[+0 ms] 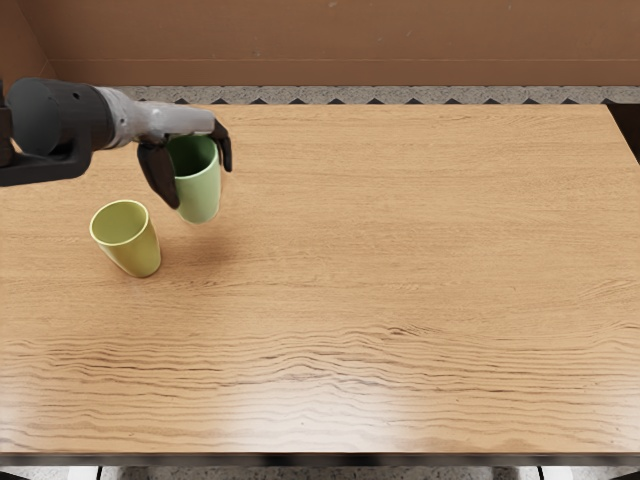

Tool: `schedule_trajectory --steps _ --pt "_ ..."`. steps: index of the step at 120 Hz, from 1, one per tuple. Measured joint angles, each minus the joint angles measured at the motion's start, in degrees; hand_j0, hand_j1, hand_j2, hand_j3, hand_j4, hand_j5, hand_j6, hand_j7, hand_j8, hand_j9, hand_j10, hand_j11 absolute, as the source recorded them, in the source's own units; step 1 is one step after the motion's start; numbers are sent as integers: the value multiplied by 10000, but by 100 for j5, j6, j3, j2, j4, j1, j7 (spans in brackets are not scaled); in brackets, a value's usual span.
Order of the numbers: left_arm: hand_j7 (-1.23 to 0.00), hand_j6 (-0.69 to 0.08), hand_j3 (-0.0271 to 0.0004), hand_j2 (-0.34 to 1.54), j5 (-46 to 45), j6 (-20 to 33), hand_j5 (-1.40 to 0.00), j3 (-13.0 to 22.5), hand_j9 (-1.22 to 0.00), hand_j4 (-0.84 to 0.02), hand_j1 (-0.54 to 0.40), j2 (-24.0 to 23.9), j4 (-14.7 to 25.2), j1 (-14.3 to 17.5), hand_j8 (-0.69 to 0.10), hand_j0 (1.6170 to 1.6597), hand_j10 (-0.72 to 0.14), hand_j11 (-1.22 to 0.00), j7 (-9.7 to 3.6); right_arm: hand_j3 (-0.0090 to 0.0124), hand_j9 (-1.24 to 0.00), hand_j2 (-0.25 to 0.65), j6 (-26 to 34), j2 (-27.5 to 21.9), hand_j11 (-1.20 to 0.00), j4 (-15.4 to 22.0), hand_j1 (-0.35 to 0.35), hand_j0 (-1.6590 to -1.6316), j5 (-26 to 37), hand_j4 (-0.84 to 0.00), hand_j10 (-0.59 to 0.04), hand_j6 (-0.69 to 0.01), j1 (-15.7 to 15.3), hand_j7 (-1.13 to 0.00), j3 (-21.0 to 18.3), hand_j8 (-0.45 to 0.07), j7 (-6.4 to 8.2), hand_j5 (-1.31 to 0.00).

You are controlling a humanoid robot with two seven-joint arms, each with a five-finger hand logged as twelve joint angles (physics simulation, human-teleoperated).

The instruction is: Pick up cup and place in cup with left hand

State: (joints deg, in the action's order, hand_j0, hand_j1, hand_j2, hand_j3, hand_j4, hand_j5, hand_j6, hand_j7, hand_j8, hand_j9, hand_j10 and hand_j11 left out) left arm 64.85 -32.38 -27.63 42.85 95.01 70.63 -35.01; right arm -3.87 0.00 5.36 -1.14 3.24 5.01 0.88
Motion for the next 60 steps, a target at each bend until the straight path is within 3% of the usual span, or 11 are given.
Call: schedule_trajectory --steps 20,22,23,27,35,60 --pt "-6918 -2986 0 501 -176 -4 -7344 -118 -7073 -4419 -1330 405 0 29 -2389 16500 -3416 -7051 -2 0 -1 -2 0 0 0 0 -3491 -16581 0 -5 -3 -7 0 0 0 -5 0 -1" --pt "-6999 -2604 0 475 -202 -13 -7494 -129 -7141 -4332 -1259 455 0 31 -2367 16497 -3369 -7073 -4 0 -1 -2 0 0 0 0 -3491 -16581 0 -5 -3 -7 0 0 0 -5 0 -1" --pt "-7023 -2669 0 501 -216 -13 -7529 -135 -7161 -4316 -1347 478 0 30 -2139 16499 -3074 -7082 -4 0 -1 -2 0 0 0 0 -3491 -16581 0 -5 -3 -7 0 0 0 -5 0 -1" --pt "-7102 -2799 0 1143 -251 -20 -7560 -154 -7178 -4314 -1334 533 -1 29 -2426 16501 -3554 -7091 -4 0 -1 -2 0 0 0 0 -3491 -16581 0 -6 -3 -7 0 0 0 -5 0 -1" --pt "-7308 -2539 0 1221 -347 -15 -7626 -193 -7193 -4341 -1568 682 -2 30 -2040 16504 -3406 -7121 -5 0 -1 -1 0 0 0 0 -3491 -16581 0 -5 -3 -6 0 0 0 -5 0 -1" --pt "-7453 -2452 0 1000 -626 -3 -7574 -270 -7357 -4688 -1560 998 -33 17 -2047 16497 -3327 -7273 -4 0 -1 -1 0 0 0 0 -3491 -16581 0 -5 -3 -6 0 0 0 -5 0 -1"
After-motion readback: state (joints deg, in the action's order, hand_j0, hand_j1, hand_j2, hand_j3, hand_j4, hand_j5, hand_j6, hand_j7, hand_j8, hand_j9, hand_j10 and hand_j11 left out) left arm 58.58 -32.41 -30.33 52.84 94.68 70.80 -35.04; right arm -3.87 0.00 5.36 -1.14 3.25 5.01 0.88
